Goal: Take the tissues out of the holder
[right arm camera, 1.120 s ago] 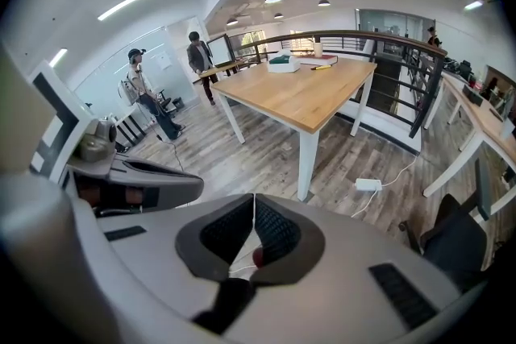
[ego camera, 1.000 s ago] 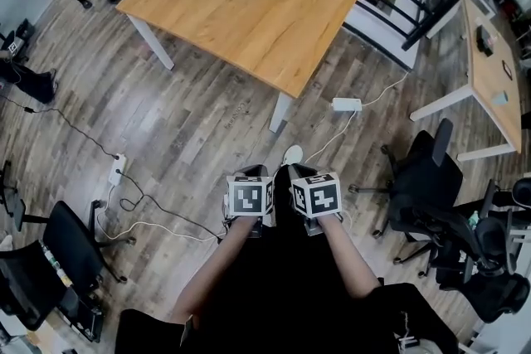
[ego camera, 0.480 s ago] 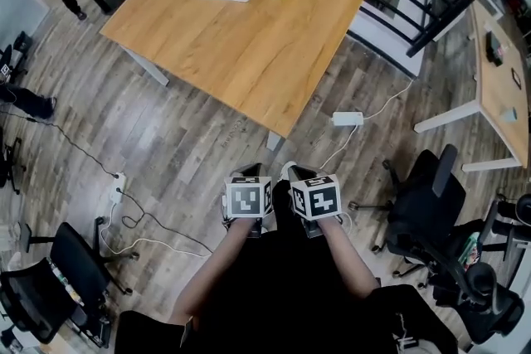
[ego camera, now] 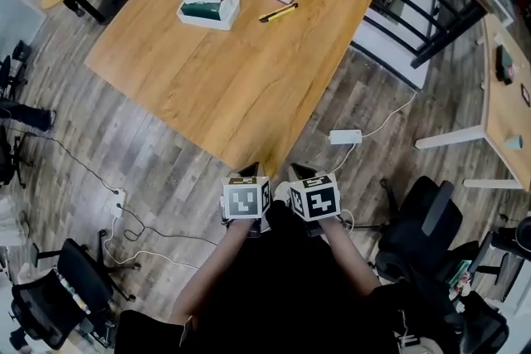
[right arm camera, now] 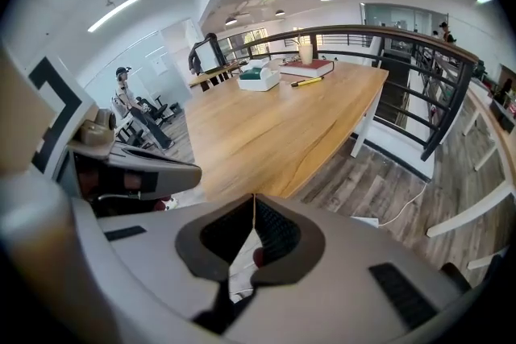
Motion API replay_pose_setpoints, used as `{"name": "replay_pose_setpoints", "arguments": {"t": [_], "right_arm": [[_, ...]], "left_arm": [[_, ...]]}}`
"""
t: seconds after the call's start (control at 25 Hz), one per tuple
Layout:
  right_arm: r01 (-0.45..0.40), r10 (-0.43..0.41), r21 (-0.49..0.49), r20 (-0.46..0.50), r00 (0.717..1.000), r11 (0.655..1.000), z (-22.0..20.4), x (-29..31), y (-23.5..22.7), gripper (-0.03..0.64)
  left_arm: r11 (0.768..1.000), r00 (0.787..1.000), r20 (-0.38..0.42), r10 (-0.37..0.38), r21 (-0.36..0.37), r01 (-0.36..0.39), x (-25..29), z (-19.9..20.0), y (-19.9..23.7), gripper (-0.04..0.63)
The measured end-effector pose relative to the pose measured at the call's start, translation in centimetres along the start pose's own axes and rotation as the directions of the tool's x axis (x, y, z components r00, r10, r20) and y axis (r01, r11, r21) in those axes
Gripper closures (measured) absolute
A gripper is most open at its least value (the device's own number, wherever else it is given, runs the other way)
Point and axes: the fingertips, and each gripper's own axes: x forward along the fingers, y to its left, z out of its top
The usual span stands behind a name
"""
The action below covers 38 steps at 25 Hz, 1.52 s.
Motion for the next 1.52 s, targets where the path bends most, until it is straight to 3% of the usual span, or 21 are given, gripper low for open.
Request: {"name": "replay_pose_setpoints", "arguments": {"t": [0.32, 0.8, 1.08, 1.52], "right_arm": [[-0.056, 0.056, 0.0, -0.01, 0.998, 0.998, 3.8, 1.7, -3.1, 0.604], [-0.079, 0.078, -0.047, -0.012, 0.997, 0.996, 7.6, 3.9, -3.0, 0.604], [-0.107, 0.109, -0.083, 0.021, 0.994, 0.991, 11.6, 5.7, -1.5, 0.603], [-0.129, 0.119, -0.172, -0.065, 0.991, 0.977, 15.6, 10.2, 1.3, 0.578]], "left_arm": [[0.998, 0.999, -0.006, 0.046, -0.032, -0.047, 3.0, 4.6, -0.1, 0.597], [0.994, 0.997, 0.004, 0.071, -0.085, -0.07, 4.4, 7.1, 2.5, 0.597], [0.991, 0.998, 0.018, 0.055, -0.12, -0.052, 5.4, 9.4, 5.2, 0.597], [0.98, 0.998, 0.049, 0.05, -0.197, -0.039, 6.5, 12.3, 10.6, 0.597]]}}
